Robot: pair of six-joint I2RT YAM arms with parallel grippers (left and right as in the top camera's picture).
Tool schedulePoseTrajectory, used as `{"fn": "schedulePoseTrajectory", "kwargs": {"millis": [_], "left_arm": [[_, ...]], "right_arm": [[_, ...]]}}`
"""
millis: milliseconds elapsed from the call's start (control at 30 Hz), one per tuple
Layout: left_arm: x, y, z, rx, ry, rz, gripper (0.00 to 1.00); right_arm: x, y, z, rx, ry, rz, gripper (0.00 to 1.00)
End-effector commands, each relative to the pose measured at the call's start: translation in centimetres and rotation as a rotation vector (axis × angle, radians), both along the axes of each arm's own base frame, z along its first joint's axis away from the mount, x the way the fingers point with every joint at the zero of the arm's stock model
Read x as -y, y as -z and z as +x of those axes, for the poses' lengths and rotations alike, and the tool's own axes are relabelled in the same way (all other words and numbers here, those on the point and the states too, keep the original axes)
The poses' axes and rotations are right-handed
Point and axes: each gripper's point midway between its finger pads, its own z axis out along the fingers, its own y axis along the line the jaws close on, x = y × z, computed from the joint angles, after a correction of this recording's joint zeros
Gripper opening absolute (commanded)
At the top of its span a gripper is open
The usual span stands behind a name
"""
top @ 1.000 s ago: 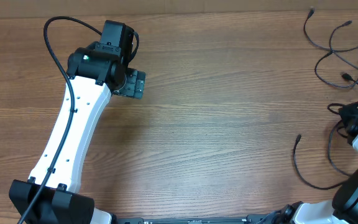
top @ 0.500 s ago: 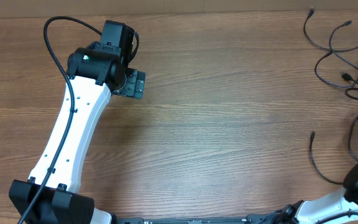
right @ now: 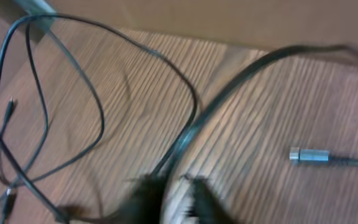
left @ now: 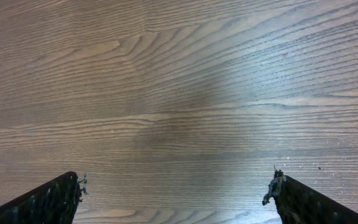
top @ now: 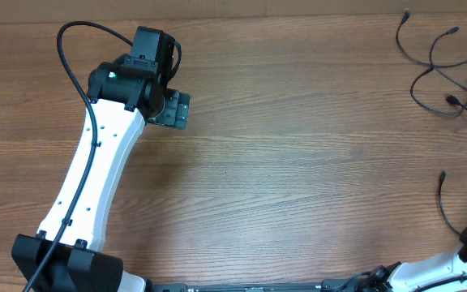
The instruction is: Untangle cables
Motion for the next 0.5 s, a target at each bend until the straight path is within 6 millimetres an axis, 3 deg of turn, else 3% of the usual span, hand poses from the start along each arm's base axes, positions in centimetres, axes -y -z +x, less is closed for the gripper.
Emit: {"fn": "schedulePoseTrajectory", "kwargs": {"millis": [0,167,267,333,467], "left_arm": [[-0.2,0.3,0.1,-0.006,0.01,0.019,1.0],[-0.2,0.3,0.1,-0.006,0.01,0.019,1.0],[-0.2,0.3,0.1,-0.006,0.01,0.019,1.0],[-0.2,0.3,0.1,-0.006,0.01,0.019,1.0],[-0.2,0.3,0.1,-0.006,0.01,0.019,1.0]], "right_arm": [[-0.6,-0.3,1.2,-0.001,-0.03,0.005,1.0],[-1.9,1.3,0.5,-0.032,-0.027,0.1,1.0],[-4.0,1.1,0.9,-0.033,-0.085,0.174,1.0],[-4.9,0.1,0.8,-0.04,-0.096,0.179,1.0],[-7.1,-5.2,0.4,0.0,-0.126,0.133,1.0]]}}
